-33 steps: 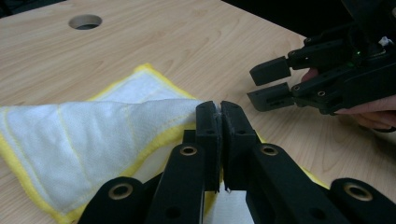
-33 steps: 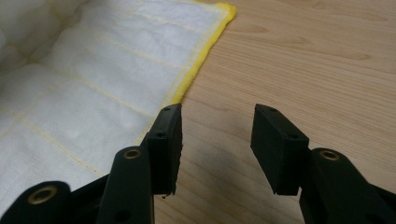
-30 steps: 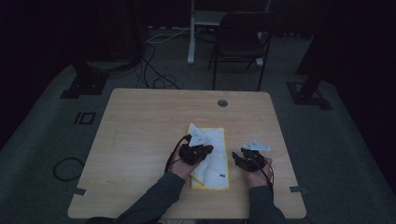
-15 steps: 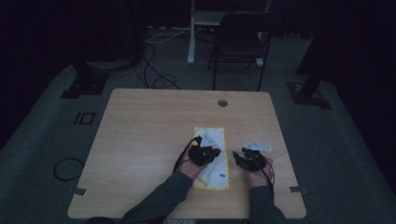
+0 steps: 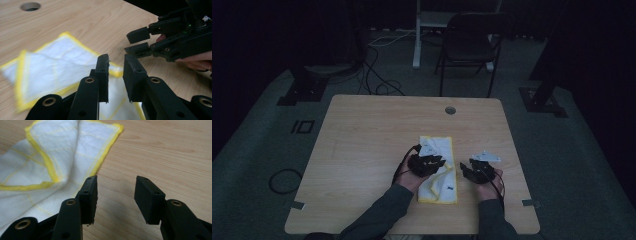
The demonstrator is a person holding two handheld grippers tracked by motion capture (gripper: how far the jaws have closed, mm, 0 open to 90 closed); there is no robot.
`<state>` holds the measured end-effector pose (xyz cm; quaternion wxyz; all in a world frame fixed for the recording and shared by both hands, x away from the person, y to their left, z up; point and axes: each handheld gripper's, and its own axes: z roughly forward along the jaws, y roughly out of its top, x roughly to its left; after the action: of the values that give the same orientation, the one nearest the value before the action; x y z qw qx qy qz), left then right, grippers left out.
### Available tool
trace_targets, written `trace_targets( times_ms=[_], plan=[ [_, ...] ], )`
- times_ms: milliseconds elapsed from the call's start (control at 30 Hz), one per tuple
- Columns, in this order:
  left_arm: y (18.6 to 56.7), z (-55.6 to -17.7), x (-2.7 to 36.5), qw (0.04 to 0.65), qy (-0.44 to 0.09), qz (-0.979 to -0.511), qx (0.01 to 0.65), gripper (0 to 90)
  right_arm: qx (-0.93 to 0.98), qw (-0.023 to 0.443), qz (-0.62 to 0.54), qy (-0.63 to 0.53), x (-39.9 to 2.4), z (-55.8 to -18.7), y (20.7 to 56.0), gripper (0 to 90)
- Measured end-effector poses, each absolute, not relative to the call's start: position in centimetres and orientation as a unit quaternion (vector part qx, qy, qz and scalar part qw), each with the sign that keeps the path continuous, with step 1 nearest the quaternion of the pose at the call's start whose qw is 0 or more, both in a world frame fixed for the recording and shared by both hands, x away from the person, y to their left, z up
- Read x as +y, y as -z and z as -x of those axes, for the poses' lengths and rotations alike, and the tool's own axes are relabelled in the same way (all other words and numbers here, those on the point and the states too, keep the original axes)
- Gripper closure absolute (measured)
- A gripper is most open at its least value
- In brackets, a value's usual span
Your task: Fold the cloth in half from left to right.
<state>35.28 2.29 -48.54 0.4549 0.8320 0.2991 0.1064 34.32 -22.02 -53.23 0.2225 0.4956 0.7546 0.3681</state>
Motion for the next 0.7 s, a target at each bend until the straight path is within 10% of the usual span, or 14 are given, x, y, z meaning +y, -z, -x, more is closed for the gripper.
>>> trace_targets(
  times_ms=[700],
  plan=[
    [52.8,-30.7,4.9,0.414,-0.087,-0.854,0.304,74.5,0.788,0.213,-0.427,-0.389,-19.0,-34.8,51.2,52.6]
  ],
)
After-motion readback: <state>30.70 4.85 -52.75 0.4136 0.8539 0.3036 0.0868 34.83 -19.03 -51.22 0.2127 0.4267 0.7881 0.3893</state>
